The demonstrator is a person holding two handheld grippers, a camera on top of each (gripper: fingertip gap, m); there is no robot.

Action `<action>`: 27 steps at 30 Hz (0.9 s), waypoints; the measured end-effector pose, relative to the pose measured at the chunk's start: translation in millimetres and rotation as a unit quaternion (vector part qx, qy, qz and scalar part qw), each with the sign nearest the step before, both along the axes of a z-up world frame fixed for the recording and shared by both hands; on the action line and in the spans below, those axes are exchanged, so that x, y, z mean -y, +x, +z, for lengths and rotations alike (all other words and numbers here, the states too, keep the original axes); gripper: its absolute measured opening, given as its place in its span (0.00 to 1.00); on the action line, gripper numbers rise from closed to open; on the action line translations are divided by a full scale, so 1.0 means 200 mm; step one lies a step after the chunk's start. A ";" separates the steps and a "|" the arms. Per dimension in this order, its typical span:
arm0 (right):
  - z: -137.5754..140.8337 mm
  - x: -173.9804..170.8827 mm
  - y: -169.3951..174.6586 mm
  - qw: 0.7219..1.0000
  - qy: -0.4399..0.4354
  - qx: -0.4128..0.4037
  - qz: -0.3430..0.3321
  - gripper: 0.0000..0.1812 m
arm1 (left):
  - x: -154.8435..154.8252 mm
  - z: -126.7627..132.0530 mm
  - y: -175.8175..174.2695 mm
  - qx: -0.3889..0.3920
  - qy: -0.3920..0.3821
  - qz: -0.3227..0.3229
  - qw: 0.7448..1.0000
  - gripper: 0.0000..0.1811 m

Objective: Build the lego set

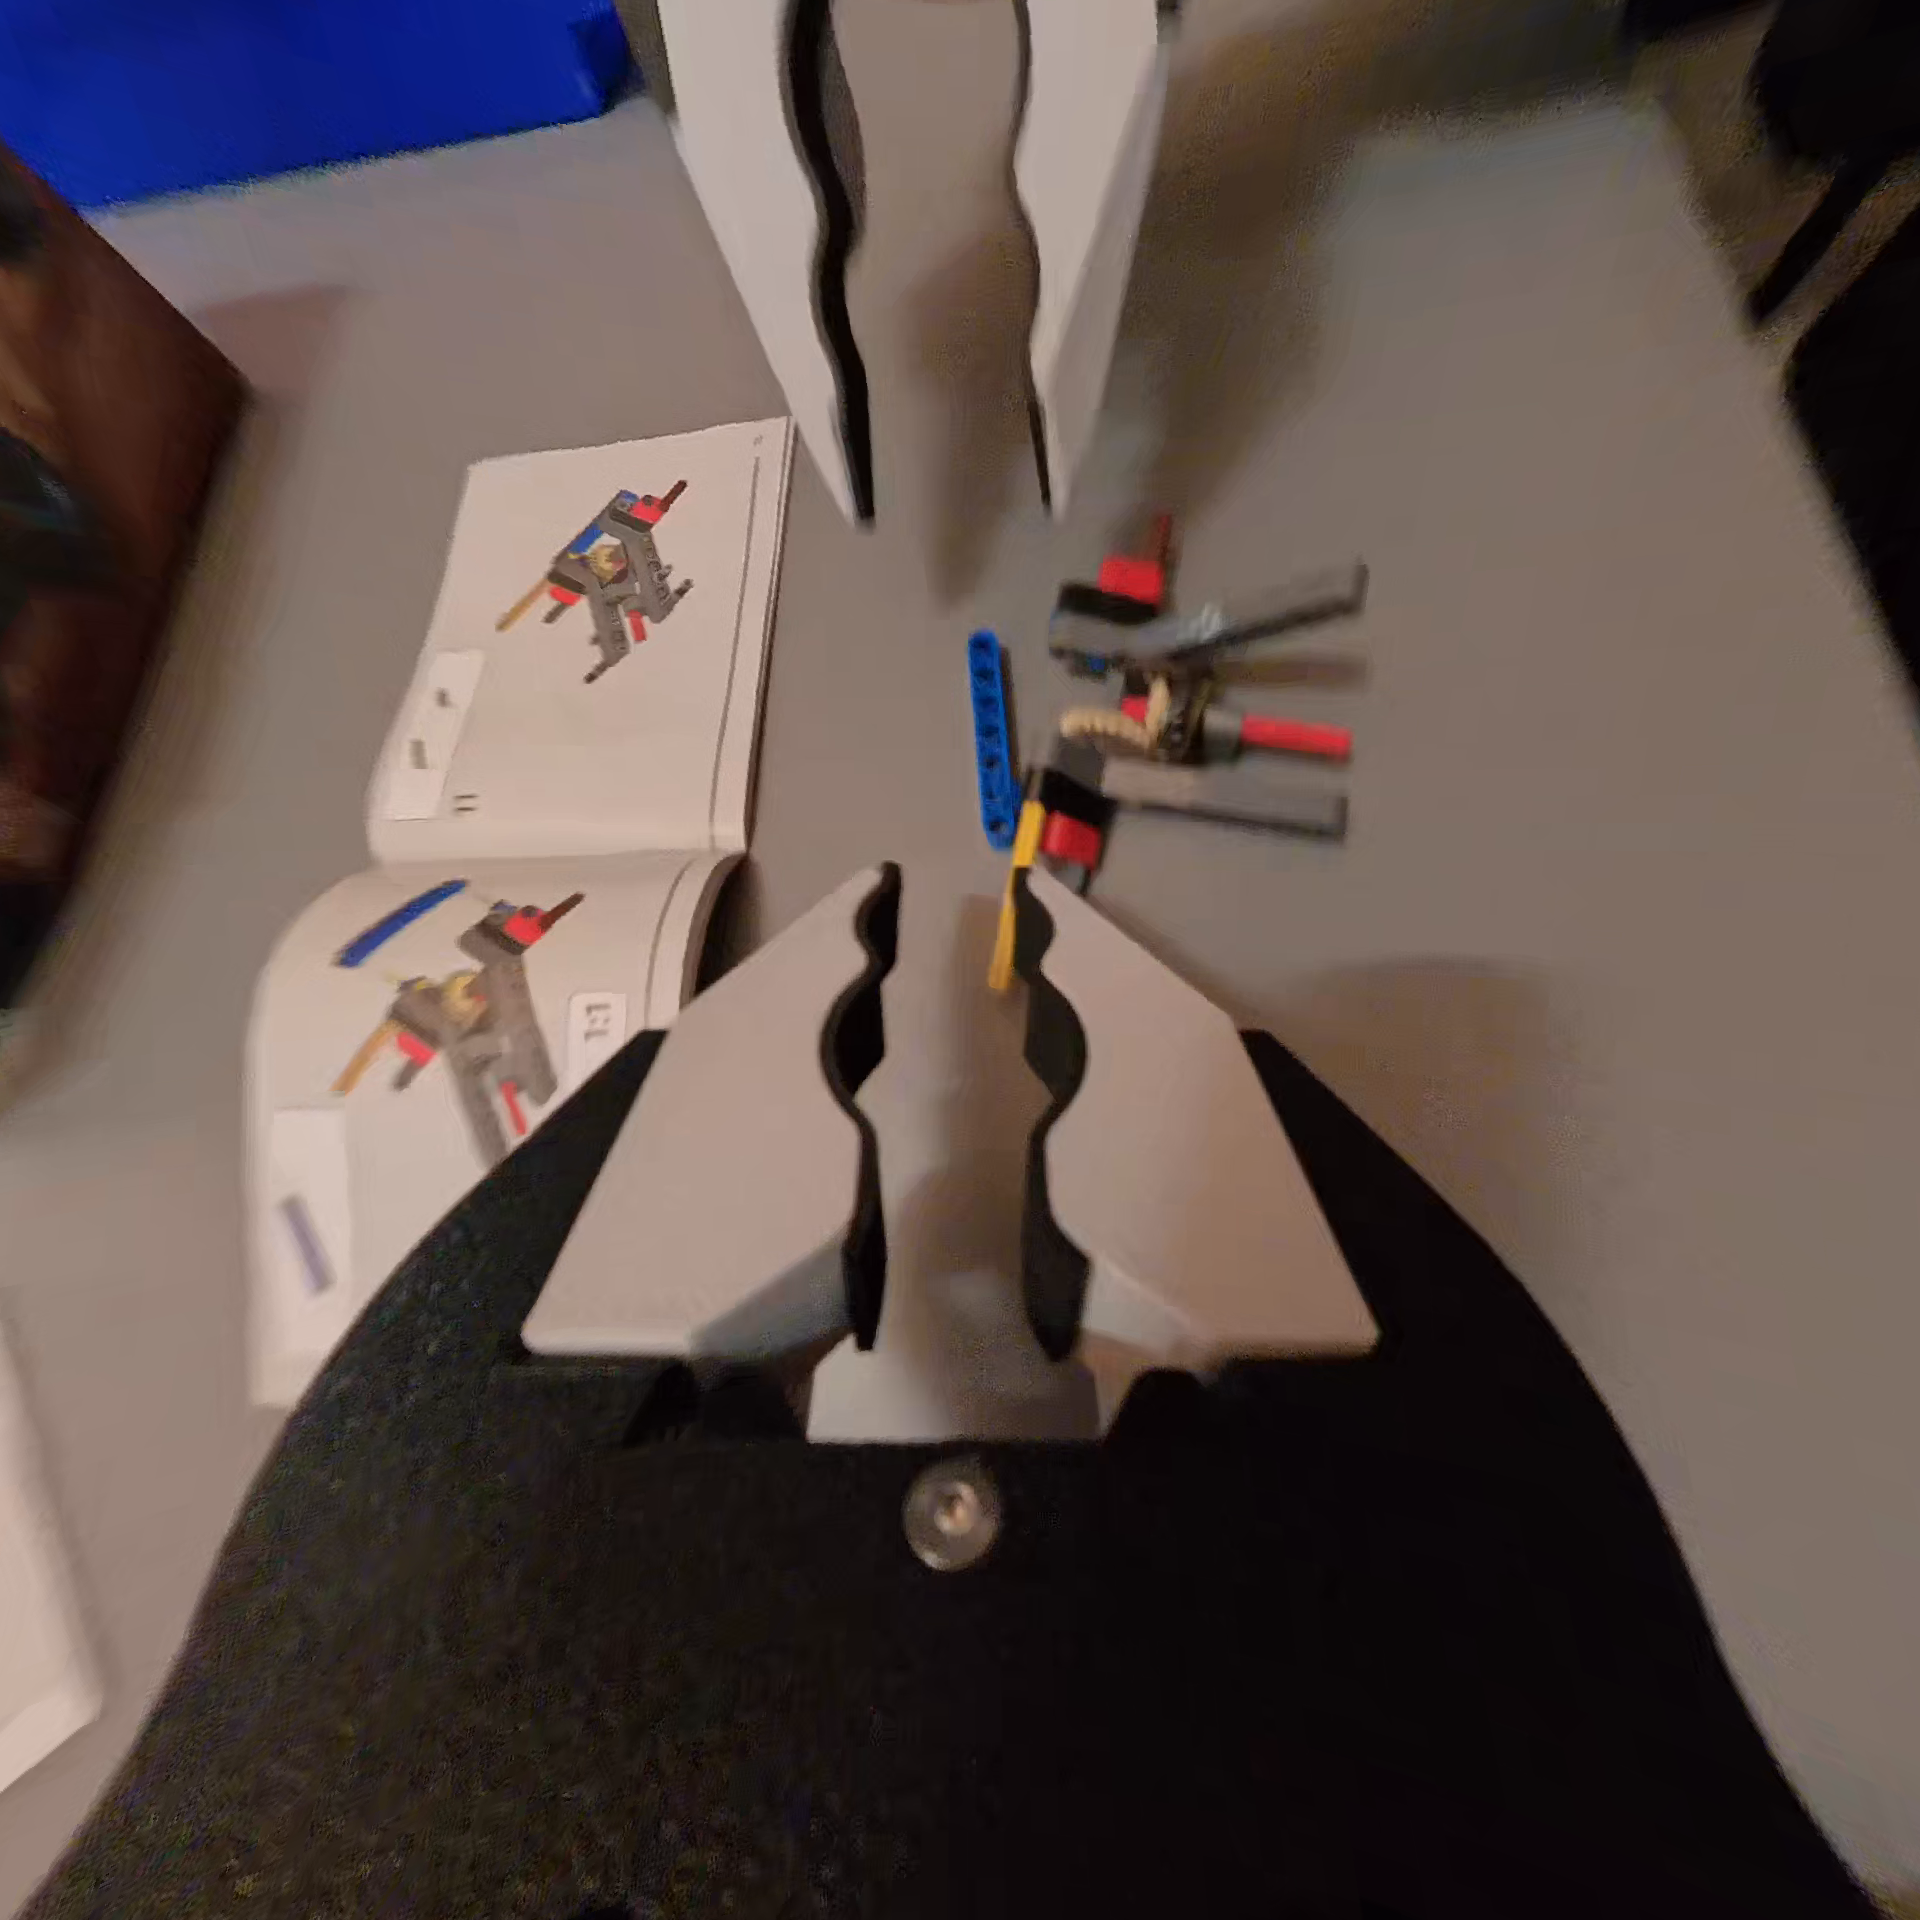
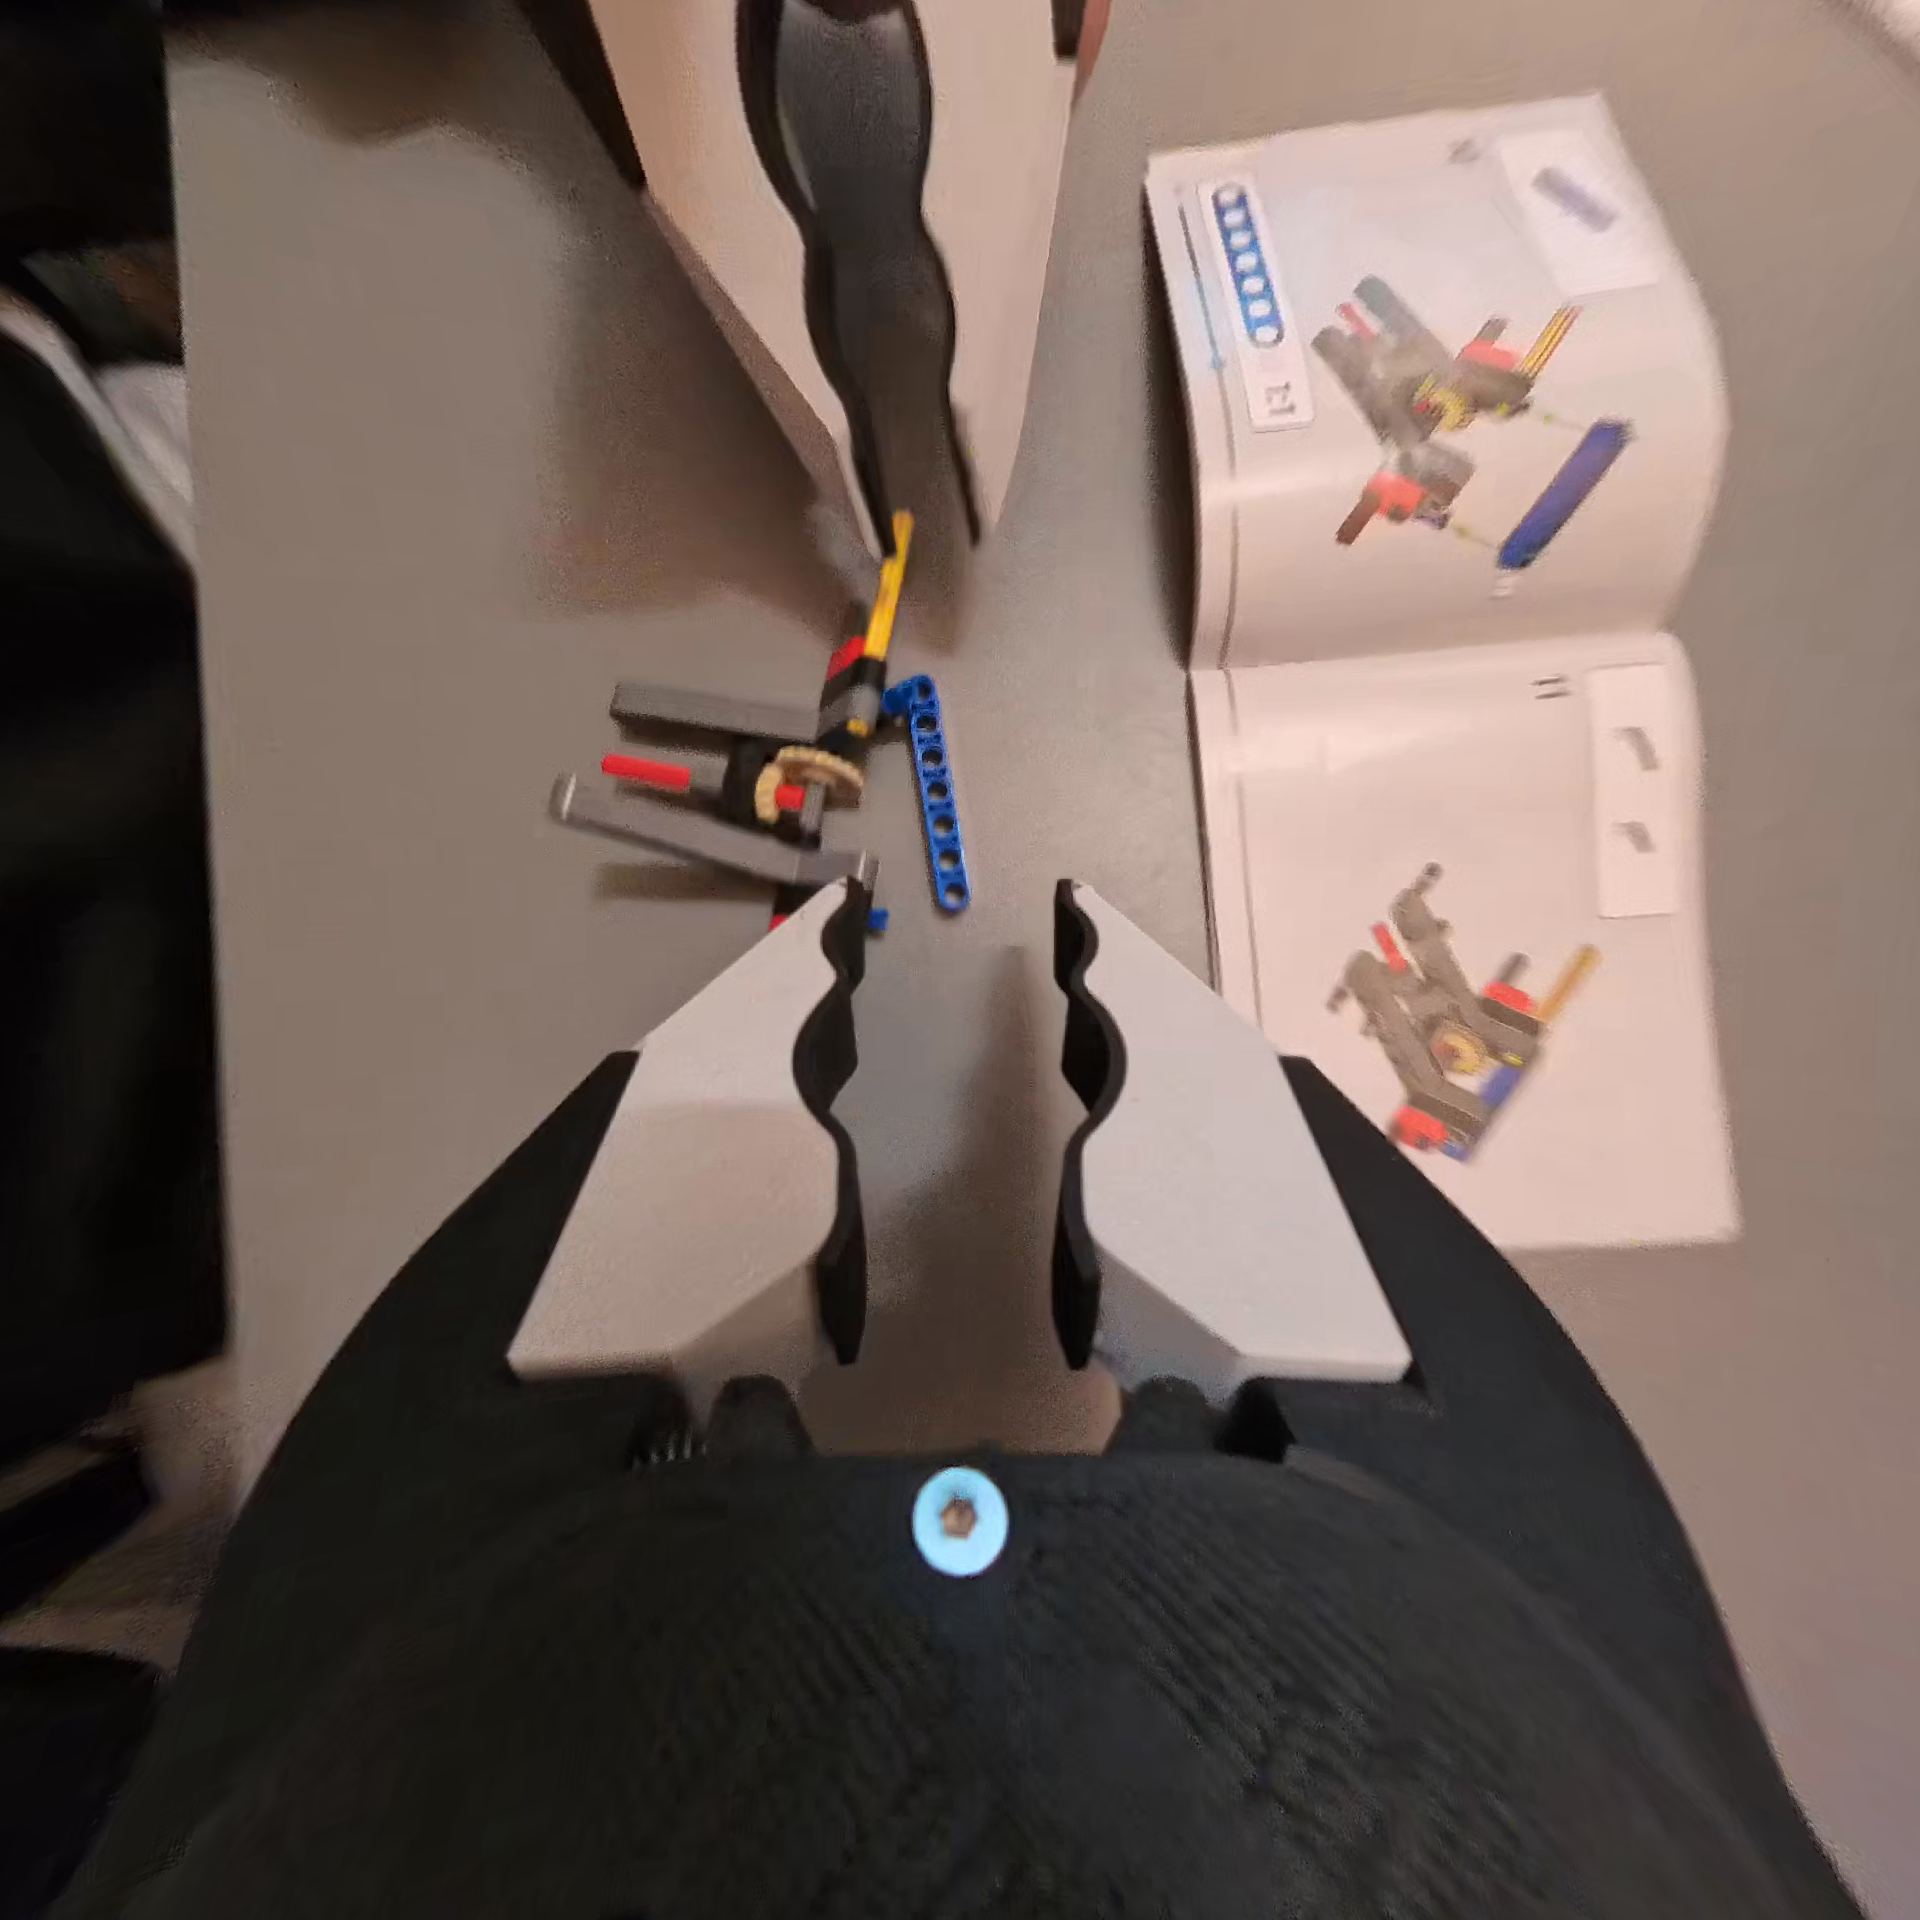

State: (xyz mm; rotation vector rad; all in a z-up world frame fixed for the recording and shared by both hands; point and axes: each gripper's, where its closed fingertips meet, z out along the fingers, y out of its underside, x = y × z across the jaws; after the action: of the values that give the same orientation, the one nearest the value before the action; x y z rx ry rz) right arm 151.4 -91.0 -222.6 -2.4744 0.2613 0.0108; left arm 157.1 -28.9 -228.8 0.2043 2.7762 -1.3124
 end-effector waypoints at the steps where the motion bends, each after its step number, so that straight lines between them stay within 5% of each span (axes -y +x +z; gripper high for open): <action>1: 0.03 0.03 -0.03 0.998 0.006 0.056 0.016 0.20 | -0.04 0.00 -0.02 0.057 0.009 -0.006 0.998 0.15; 5: 0.04 -0.01 -0.25 0.970 0.049 0.217 0.101 0.25 | -0.10 -0.04 -0.17 0.251 0.031 -0.077 0.964 0.22; 11: -0.05 -0.12 -0.24 0.949 0.031 0.290 0.118 0.24 | 0.00 -0.08 -0.29 0.214 0.018 -0.096 0.972 0.26; 16: -0.06 -0.16 -0.22 0.944 0.061 0.295 0.135 0.09 | 0.04 -0.06 -0.26 0.208 0.009 -0.075 0.975 0.25; 20: 0.01 -0.17 -0.20 0.957 0.121 0.247 0.088 0.02 | 0.01 -0.02 -0.19 0.236 -0.015 -0.031 0.971 0.27; 27: 0.11 -0.15 -0.10 0.967 0.231 0.108 -0.020 0.03 | -0.01 0.06 -0.17 0.406 -0.015 -0.017 0.914 0.31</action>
State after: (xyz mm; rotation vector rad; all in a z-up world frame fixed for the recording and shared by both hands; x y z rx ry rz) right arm 131.3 -60.5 -200.4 -1.9852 0.1897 -0.1934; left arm 123.9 -27.6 -217.7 0.6324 2.0431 -0.9580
